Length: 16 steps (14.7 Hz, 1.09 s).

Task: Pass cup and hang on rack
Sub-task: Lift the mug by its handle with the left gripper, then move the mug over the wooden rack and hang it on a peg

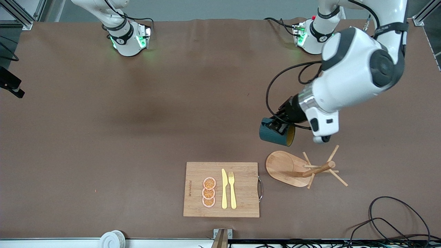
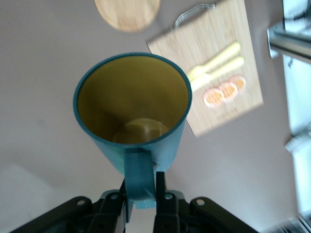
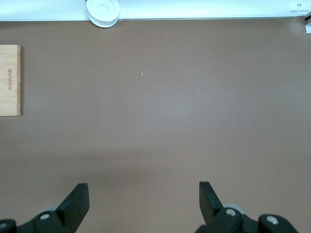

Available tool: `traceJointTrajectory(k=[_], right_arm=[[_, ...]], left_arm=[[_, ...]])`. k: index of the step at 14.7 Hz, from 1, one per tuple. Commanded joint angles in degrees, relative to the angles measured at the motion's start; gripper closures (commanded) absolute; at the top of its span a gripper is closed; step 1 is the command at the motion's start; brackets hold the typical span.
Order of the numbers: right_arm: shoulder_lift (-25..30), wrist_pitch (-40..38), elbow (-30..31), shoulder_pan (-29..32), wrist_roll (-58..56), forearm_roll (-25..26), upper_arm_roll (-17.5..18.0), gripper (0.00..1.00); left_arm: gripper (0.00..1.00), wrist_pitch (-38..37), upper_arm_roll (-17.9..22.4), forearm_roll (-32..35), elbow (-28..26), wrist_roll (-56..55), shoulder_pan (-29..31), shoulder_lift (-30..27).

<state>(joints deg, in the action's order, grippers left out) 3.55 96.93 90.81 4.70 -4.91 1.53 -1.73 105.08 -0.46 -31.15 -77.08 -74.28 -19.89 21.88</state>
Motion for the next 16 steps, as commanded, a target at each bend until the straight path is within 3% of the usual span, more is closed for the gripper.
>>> traceJointTrajectory(k=[1, 8, 16], right_arm=[[0.5, -0.1, 0.6, 0.0, -0.1, 1.1, 0.2, 0.00], [0.5, -0.1, 0.7, -0.1, 0.0, 2.0, 0.3, 0.00], [0.6, -0.3, 0.8, -0.1, 0.0, 2.2, 0.3, 0.00]], left_arm=[[1.00, -0.1, -0.4, -12.4, -0.6, 6.7, 5.8, 1.3], [1.00, 0.1, -0.3, -29.8, -0.8, 11.7, 12.1, 7.9], [1.00, 0.6, -0.3, -31.0, -0.8, 11.5, 15.9, 10.8]])
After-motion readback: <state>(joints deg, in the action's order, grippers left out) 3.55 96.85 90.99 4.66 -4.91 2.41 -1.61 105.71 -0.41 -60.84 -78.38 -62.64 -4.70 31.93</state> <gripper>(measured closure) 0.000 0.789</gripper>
